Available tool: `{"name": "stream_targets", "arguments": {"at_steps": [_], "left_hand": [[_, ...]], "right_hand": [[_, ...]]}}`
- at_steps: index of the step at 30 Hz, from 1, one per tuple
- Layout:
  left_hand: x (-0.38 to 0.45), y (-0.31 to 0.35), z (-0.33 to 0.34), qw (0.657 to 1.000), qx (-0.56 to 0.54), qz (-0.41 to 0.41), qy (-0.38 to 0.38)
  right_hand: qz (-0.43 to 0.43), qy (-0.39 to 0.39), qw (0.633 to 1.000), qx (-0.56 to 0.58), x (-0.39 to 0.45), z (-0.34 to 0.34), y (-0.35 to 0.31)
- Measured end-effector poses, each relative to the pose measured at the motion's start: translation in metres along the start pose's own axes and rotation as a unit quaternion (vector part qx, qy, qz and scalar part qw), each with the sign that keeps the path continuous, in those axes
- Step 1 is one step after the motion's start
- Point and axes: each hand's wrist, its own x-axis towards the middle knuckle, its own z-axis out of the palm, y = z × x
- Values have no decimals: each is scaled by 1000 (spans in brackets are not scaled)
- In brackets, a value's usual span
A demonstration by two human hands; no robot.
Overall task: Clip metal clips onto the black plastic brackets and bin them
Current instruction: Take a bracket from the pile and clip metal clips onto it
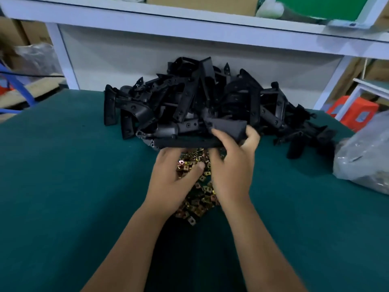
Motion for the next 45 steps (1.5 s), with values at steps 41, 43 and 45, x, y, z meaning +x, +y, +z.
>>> {"name": "stream_targets", "arguments": {"at_steps": [41,43,45], "left_hand": [[10,-27,-15,821,-480,-260,166],[10,-27,-9,824,-466,-265,182],[9,-28,-4,836,-437,-275,187]], "right_hand": [[-49,-271,945,-176,-31,5,8],[-52,-261,949,-167,-30,7,6],[-56,-251,954,-157,-30,8,6]]}}
